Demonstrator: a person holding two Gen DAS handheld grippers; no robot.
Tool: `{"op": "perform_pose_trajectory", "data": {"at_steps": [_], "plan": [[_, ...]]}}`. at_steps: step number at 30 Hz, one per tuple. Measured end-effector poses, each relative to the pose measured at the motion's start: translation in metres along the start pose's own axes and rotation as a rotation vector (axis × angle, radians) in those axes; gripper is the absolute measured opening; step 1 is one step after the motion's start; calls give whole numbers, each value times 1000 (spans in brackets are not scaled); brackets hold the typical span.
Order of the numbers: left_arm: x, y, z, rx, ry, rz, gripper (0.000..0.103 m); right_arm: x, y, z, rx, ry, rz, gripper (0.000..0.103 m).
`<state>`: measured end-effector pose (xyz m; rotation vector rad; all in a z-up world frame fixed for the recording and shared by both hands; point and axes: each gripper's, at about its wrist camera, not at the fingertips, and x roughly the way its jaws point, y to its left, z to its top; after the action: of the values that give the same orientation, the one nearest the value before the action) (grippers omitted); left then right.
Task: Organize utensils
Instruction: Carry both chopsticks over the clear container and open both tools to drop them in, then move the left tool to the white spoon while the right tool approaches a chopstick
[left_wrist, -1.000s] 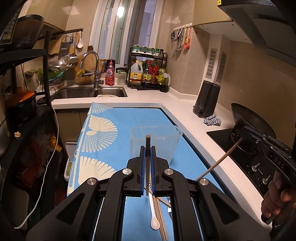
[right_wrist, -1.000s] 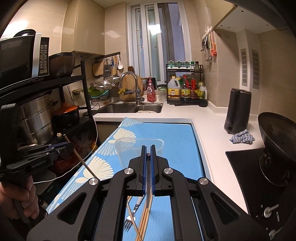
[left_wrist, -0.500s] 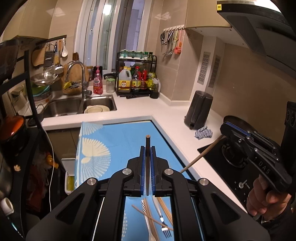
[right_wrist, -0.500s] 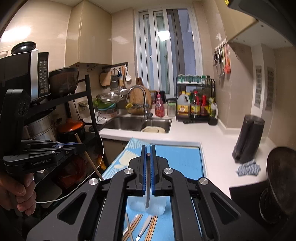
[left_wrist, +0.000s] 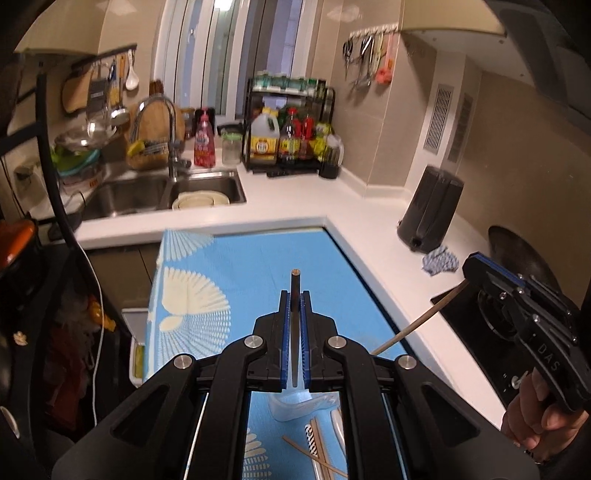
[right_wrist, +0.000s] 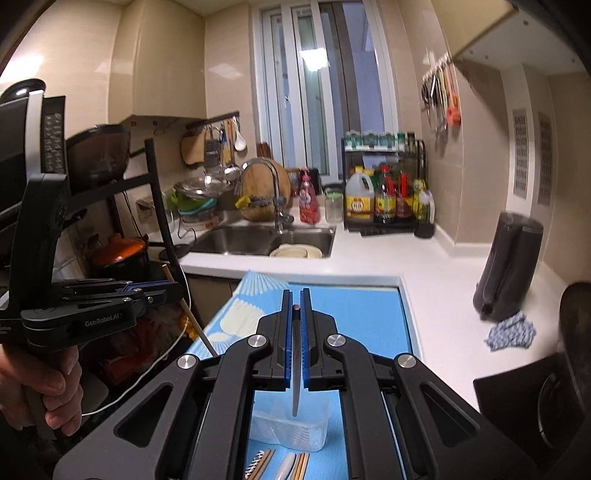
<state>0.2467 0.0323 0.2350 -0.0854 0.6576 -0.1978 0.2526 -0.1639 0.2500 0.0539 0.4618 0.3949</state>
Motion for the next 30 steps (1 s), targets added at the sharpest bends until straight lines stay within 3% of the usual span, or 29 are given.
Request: {"op": "perform_pose_trajectory", "data": {"at_steps": [8, 9, 10, 11, 12, 21, 27, 30], "plan": [[34, 11, -33, -32, 66, -31, 8, 24, -8, -36, 21, 82, -22, 8], [31, 12, -33, -31, 64, -21, 12, 23, -9, -37, 26, 86, -25, 19], [28, 13, -32, -32, 55, -15, 29, 20, -10, -37, 31, 83, -29, 39], [21, 13, -31, -32, 36, -8, 45, 17, -10, -36, 33, 75, -38, 47], [11, 12, -28, -26, 7, 3, 48, 11, -10, -35, 30, 65, -48, 52], [-60, 4, -36, -2, -164, 81, 58, -50, -6, -37, 28, -16, -87, 52], [-95, -6, -81, 4, -262, 104, 57, -94, -6, -67, 57, -93, -104, 50], [-98, -14, -115, 17, -275, 123, 56, -110, 0, -90, 28, -110, -118, 41]]}}
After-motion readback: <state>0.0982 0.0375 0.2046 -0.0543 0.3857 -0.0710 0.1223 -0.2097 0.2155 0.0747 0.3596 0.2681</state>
